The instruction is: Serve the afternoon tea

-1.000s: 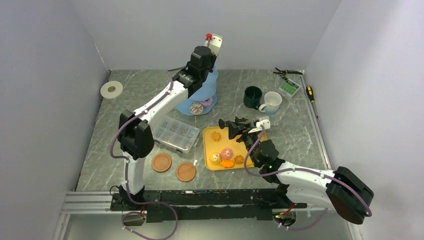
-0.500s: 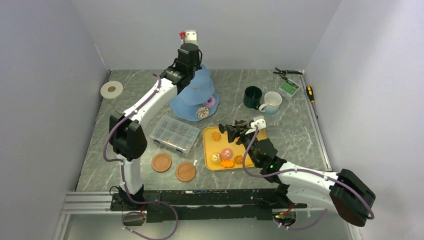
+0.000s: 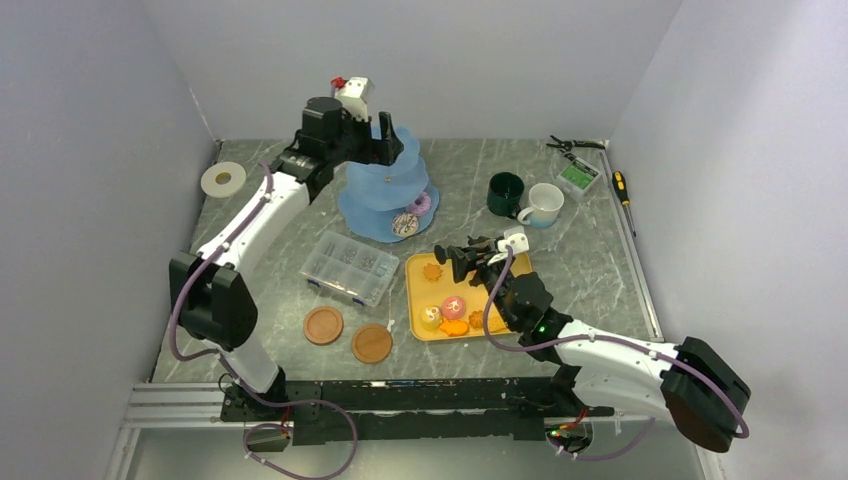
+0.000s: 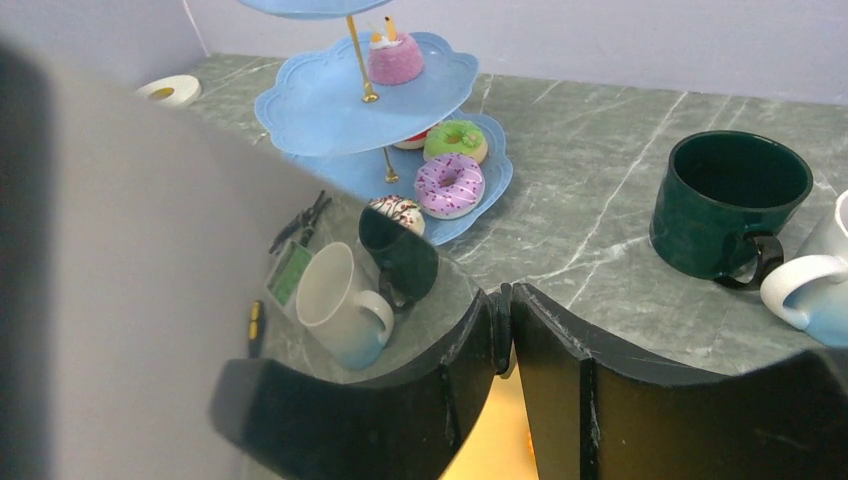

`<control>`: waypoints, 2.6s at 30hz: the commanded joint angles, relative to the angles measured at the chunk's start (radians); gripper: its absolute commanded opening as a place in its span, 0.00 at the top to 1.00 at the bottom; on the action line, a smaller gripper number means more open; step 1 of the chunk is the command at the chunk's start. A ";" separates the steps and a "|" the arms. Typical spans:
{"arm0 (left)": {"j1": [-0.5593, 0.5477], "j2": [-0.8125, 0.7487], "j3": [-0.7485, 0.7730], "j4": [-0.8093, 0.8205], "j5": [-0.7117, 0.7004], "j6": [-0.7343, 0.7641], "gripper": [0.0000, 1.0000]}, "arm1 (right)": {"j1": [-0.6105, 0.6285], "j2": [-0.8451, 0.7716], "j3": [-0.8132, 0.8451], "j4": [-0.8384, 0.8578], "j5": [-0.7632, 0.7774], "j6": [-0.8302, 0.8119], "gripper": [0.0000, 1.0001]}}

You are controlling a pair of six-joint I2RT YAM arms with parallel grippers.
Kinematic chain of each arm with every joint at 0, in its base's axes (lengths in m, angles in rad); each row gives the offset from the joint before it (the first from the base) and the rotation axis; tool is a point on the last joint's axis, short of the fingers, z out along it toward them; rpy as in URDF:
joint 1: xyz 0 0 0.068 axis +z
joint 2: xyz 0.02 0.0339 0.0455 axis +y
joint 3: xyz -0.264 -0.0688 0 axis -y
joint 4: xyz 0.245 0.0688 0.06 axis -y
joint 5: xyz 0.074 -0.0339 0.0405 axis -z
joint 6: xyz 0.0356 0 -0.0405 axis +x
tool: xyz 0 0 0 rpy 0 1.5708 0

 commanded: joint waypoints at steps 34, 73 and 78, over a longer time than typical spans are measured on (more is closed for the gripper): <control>0.259 0.456 0.433 0.030 1.273 0.533 0.61 | 0.001 -0.155 0.085 -0.157 0.007 -0.016 0.27; 0.183 0.285 0.168 0.576 0.815 0.167 0.97 | -0.018 -0.168 0.114 -0.206 -0.016 -0.025 0.27; 0.145 0.261 0.159 0.606 0.768 0.156 0.97 | -0.019 -0.188 0.103 -0.222 -0.011 -0.027 0.27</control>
